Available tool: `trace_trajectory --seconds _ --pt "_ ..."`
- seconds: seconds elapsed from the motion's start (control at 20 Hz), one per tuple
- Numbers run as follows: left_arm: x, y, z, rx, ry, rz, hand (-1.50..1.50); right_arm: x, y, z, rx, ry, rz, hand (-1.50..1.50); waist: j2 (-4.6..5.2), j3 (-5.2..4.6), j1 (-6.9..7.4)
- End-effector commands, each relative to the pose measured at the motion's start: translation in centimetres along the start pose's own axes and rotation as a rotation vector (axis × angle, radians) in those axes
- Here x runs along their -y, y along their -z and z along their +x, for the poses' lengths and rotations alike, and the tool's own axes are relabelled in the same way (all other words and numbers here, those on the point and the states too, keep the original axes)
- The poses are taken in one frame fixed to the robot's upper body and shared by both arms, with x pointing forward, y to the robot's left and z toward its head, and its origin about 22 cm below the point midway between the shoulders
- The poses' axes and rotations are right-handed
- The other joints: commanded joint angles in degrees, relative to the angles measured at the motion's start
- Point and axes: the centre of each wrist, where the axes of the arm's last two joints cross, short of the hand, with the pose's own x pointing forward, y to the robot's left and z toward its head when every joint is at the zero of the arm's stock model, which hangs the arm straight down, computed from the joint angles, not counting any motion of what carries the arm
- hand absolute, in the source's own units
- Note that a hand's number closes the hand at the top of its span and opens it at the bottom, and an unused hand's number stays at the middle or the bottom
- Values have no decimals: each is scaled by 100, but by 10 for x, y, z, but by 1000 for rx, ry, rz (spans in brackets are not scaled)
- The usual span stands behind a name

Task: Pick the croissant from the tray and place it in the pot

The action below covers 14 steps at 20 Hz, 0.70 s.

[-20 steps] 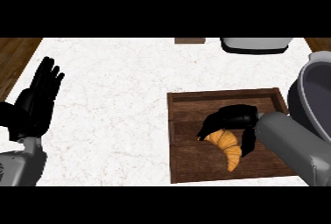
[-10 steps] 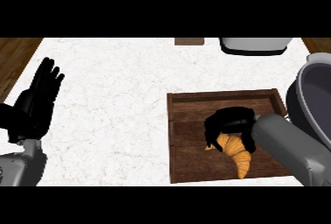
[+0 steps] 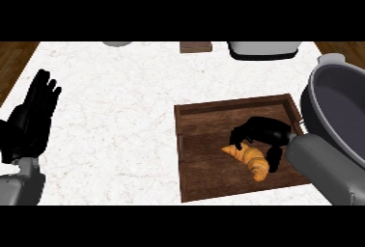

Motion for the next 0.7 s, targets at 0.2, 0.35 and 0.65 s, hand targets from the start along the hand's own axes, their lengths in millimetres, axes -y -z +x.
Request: trace_trajectory --seconds 0.2,0.35,0.65 --pt "-25 -9 -10 -32 19 98 0 -38 -22 3 -439 94 -348 150 -103 22 -459" --pt "-30 -11 -10 -43 22 121 0 -24 -25 15 -445 124 -588 150 -161 24 -647" --pt "-40 -19 -13 -57 26 121 0 22 -58 41 -502 40 -989 150 -141 25 -614"
